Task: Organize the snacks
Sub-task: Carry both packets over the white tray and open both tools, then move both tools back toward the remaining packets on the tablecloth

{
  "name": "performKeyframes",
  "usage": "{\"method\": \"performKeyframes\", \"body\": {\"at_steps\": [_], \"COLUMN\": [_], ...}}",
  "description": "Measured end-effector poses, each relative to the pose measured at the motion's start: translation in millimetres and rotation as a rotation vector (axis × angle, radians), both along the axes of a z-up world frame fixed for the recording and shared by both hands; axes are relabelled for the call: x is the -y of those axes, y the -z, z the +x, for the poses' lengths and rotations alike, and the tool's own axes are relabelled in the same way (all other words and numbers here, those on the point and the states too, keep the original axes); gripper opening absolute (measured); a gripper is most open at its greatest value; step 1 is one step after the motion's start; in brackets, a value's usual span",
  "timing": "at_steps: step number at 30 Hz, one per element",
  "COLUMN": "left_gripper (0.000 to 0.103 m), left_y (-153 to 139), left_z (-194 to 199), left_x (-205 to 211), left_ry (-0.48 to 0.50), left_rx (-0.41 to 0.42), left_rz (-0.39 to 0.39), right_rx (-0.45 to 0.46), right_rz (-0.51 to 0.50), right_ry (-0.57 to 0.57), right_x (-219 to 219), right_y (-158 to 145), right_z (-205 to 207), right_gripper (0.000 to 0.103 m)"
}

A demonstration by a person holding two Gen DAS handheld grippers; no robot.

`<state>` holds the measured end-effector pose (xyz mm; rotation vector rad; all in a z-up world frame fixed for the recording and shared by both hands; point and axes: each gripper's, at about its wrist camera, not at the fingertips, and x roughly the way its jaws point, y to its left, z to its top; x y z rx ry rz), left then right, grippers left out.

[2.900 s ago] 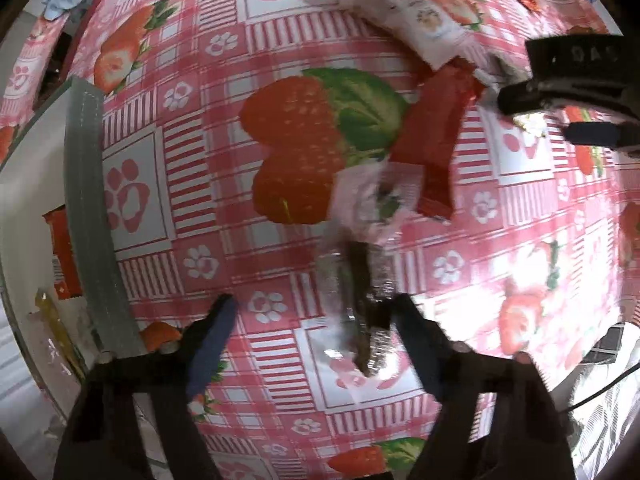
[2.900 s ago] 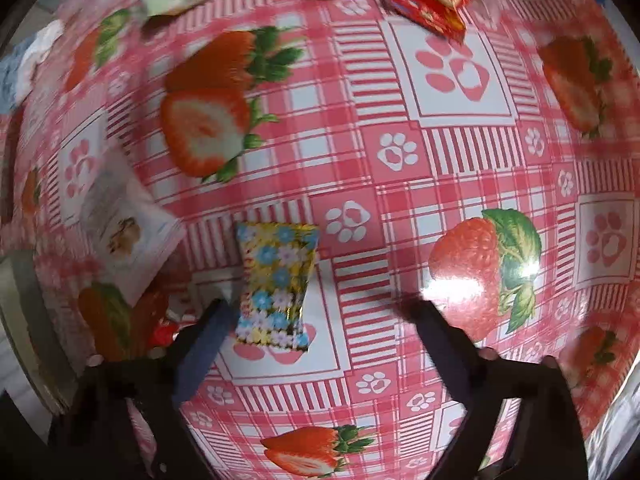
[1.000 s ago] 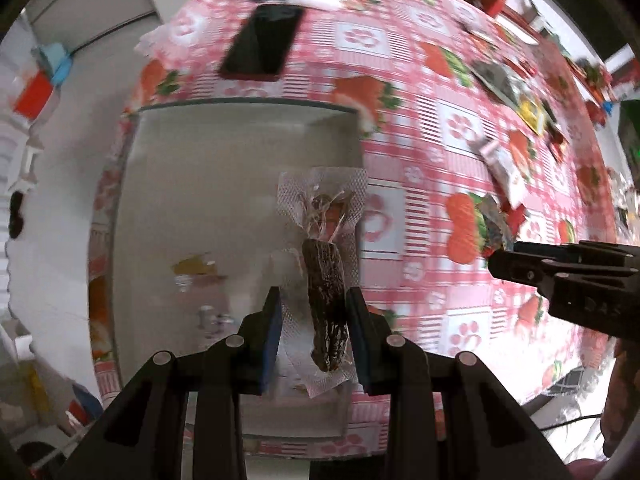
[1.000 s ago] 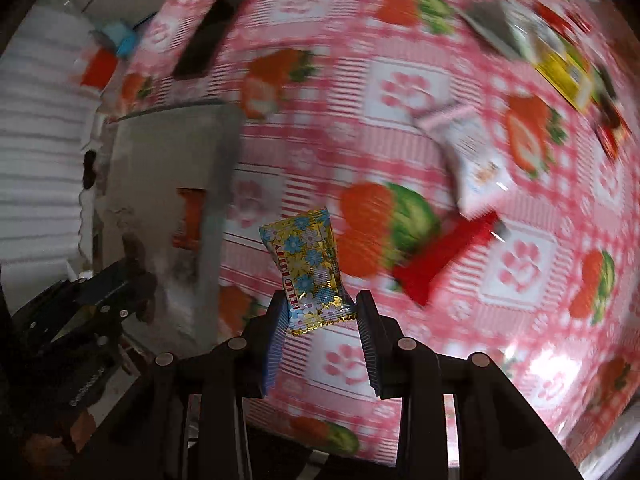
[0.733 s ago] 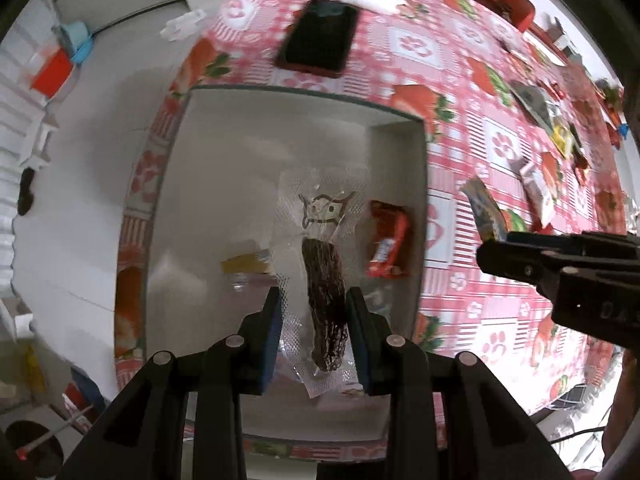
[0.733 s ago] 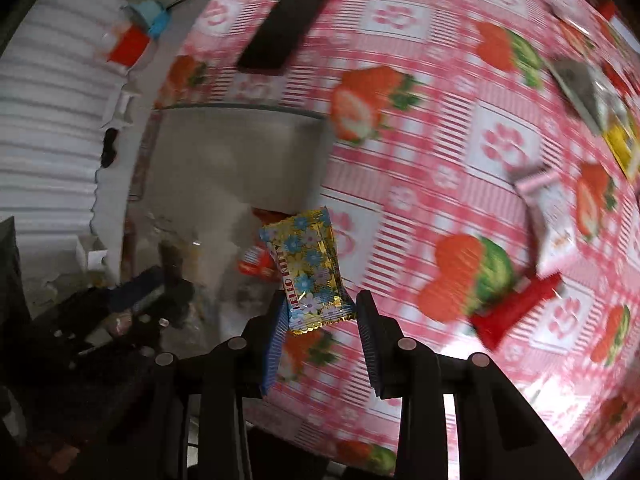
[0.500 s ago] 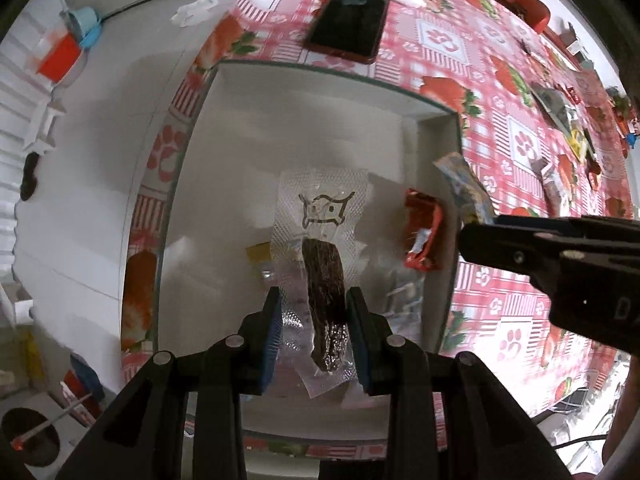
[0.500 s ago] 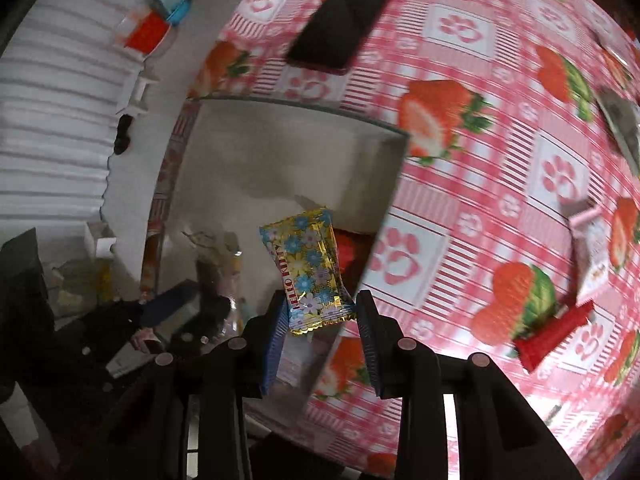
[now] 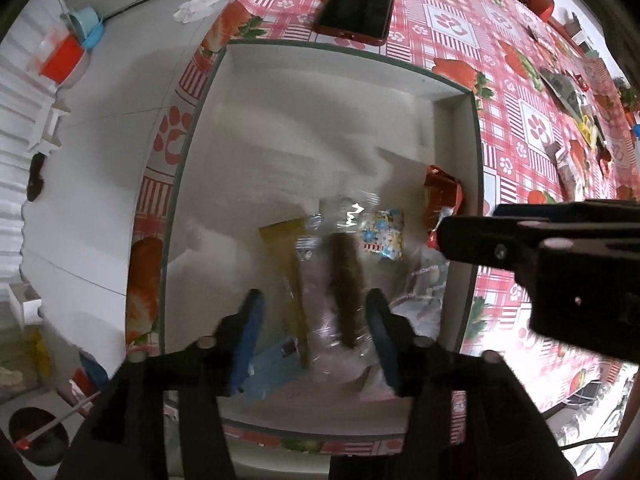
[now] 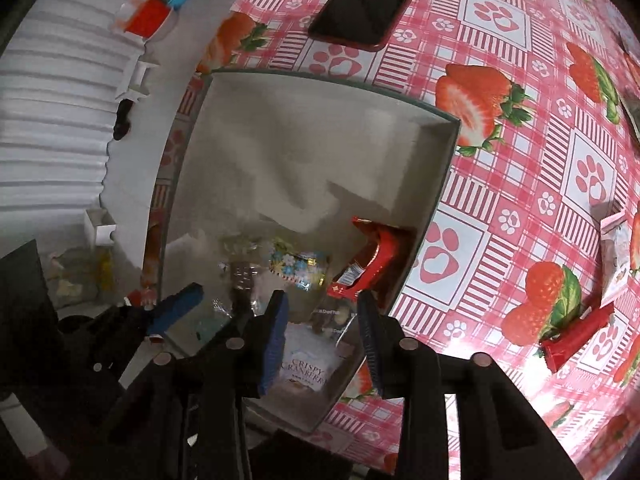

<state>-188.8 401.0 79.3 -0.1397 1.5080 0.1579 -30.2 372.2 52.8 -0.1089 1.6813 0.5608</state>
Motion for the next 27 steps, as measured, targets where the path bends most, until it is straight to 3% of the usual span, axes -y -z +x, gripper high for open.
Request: {"method": "performKeyframes", "body": {"at_steps": [2,6,10,11,12,13,24,25,26,27], "left_gripper": [0.068,0.076,0.077,0.077,0.077,0.077,0.077,0.077,0.077,0.077], "left_y": [-1.3,-2.9,-4.6,-4.7,-5.0,-5.7,-12.4,-10.7,-11.1,-11.4], "left_z": [-0.7,-0.2,2.6,3.4,3.9,4.3,11.8,15.4,16.8,18.9], "left_x": [0.8,4.1,11.8,13.7,16.6,18.9,55.9,62.5,65.5,69.2], "left_ry": [-0.002,0.001,0.016,0.019,0.026,0.031,0.115,0.122,0.131,0.139], "left_rx": [0.003,0.002,-0.001,-0.001,-0.001,-0.001,0.013,0.015,0.017,0.019], "left_rz": [0.004,0.013,0.012,0.013,0.012,0.011,-0.007,-0.009,-0.011,-0.014], "right_rx": [0.014,0.019,0.014,0.012,0.008,0.007,-0.016,-0.018,-0.027,-0.029], "right_rz": [-0.002,-0.004,-0.007,-0.012,-0.015,-0.018,-0.069,-0.075,-0.086,-0.088], "right_ry": [0.006,0.022,0.045,0.056,0.065,0.078,0.217,0.229,0.251,0.272], "right_x": [0.5,6.1,18.0,23.0,27.1,32.3,98.3,105.5,115.6,123.9], "right_y": [-1.2,-2.1,-1.1,0.0,1.2,2.1,12.8,13.9,16.7,17.9], "right_z": [1.1,3.7,6.9,7.7,8.2,8.8,14.0,14.3,14.6,14.8], "right_gripper": [0.061,0.061,0.061,0.064,0.081,0.088,0.09,0.091,0.103,0.103]}}
